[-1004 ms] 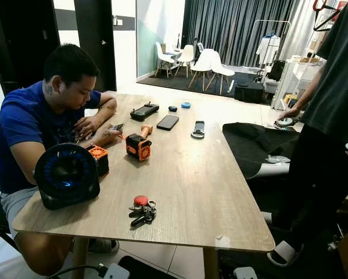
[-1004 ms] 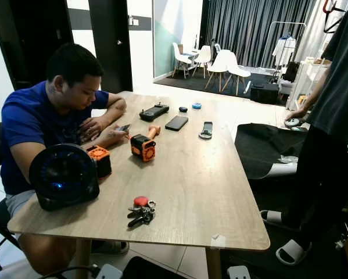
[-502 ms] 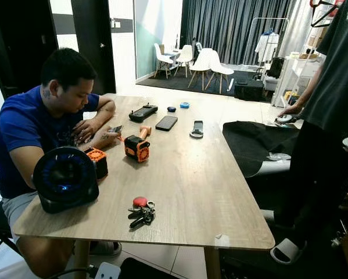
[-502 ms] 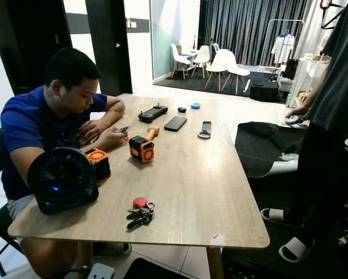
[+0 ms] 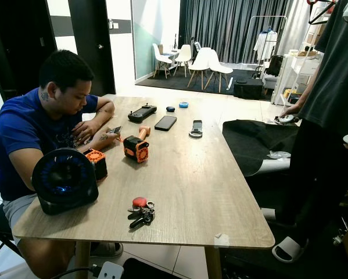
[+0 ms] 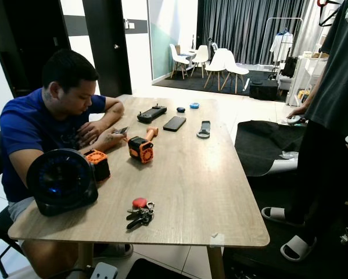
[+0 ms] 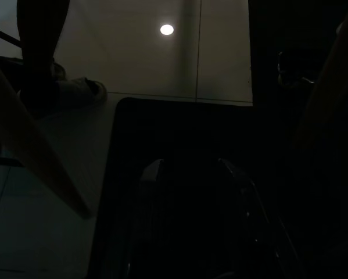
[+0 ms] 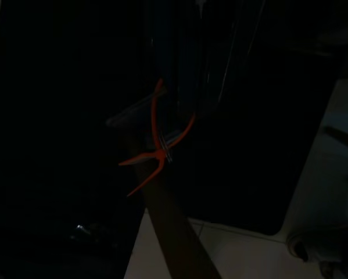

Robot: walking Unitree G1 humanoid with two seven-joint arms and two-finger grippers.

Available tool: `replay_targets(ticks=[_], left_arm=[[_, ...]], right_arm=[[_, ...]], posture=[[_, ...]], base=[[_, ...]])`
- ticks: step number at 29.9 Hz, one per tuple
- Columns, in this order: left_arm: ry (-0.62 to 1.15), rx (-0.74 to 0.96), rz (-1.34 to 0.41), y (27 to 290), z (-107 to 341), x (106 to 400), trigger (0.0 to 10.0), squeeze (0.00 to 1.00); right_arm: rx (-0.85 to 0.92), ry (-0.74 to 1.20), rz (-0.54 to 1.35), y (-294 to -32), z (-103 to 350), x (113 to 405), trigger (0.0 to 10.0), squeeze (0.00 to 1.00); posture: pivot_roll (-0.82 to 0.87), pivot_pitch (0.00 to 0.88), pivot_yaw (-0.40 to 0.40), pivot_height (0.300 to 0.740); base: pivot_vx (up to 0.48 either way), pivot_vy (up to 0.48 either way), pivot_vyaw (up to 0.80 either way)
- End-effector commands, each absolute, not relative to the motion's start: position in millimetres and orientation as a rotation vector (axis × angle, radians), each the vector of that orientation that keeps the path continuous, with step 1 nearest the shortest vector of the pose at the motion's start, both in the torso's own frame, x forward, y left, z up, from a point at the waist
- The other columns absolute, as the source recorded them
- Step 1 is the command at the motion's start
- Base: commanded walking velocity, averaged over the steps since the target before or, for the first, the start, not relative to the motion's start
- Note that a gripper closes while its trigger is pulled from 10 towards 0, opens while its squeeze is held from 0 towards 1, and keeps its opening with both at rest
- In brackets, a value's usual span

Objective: Hang keys on a hook

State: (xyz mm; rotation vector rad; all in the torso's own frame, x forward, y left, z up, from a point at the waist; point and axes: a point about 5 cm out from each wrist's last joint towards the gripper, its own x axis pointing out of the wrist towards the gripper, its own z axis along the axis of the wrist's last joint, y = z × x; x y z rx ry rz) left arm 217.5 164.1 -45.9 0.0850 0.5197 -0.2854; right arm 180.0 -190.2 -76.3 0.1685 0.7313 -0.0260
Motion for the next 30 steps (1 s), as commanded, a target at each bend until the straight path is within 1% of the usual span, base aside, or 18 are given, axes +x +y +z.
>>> replay_targets(ticks=[1,7,16,30], left_arm=[[0.538,0.069,-0.28,164.2,-48.9,213.5,10.0,0.0],[0.537,0.071,-0.284,165.3,-48.9,213.0,10.0,0.0],[0.528,0.076,-0.295,165.3,-47.8,213.1,10.0,0.0],[0.523,0.08,-0.304,165.2,-47.4,212.6,10.0,0.0]], right_arm=[[0.191,0.755,-0.05,-189.7,-80.0,173.6,10.0,0.0],[0.193,0.756,-0.05,-187.9,-80.5,173.0,10.0,0.0],[0.192,0.763,-0.046,-186.5,-81.3,171.7,10.0,0.0],[0.192,0.763,-0.046,-185.9,-81.4,171.8,10.0,0.0]], posture=[[0.05,0.029,0.001,0.74],[0.05,0.033,0.003,0.74],[0.06,0.033,0.003,0.74],[0.06,0.035,0.005,0.74]], base=[[0.0,0.0,0.0],[-0.045,0.0,0.0],[-0.325,0.0,0.0],[-0.38,0.0,0.0]])
